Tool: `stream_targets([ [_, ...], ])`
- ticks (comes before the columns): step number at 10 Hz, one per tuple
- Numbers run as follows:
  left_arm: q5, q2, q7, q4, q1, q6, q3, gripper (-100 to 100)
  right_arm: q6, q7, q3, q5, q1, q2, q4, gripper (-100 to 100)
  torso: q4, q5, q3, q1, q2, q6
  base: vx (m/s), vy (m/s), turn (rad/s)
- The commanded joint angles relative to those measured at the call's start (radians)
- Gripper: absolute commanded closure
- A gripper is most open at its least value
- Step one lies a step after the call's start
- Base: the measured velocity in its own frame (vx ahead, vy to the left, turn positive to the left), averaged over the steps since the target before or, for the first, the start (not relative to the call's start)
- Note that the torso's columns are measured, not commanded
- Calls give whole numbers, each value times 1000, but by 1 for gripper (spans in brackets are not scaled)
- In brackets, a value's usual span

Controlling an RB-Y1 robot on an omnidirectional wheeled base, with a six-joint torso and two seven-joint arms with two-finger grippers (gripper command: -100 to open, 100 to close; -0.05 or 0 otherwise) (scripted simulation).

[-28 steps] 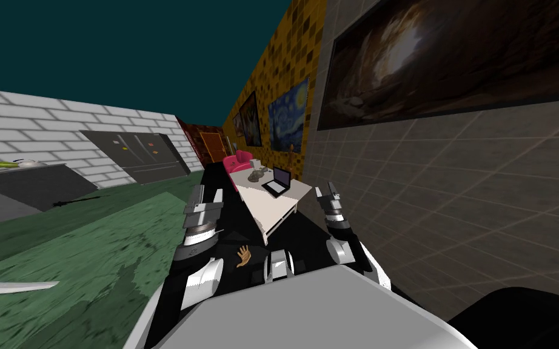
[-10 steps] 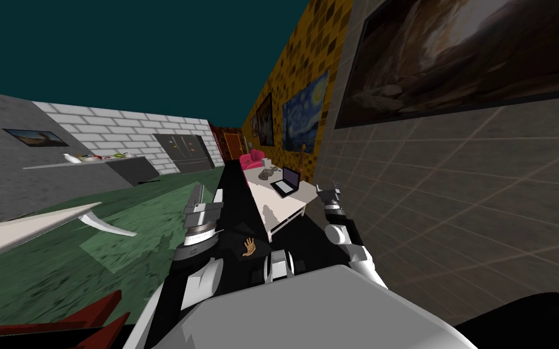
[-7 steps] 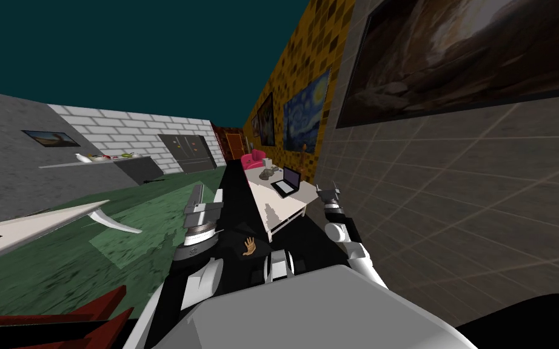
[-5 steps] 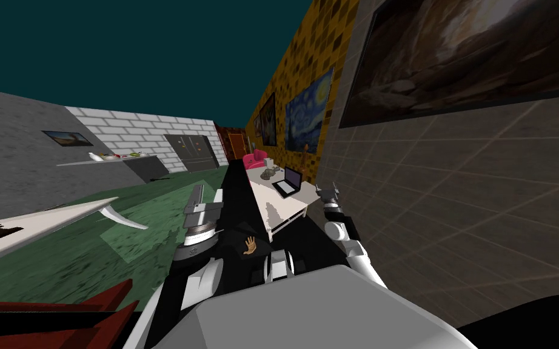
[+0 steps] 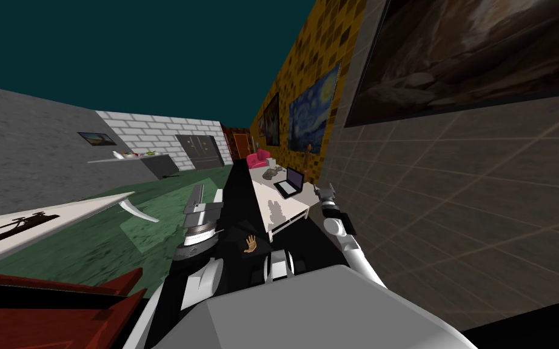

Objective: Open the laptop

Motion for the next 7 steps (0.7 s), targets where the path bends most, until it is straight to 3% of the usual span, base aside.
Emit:
stream_targets([
  [1, 0, 0, 0, 0, 0, 0, 0, 0, 17, -20, -4, -58, -17, 0, 15, -100, 0, 0, 0, 1, 0, 1, 9, -23, -17],
  [4, 0, 0, 0, 0, 0, 0, 0, 0, 65, -88, -1, -152, -67, -4, 73, -100, 0, 0, 0, 1, 0, 0, 10, -51, 101],
  [7, 0, 0, 0, 0, 0, 0, 0, 0, 89, -120, 2, -230, -92, -6, 103, -100, 0, 0, 0, 0, 0, 0, 16, -73, 64],
])
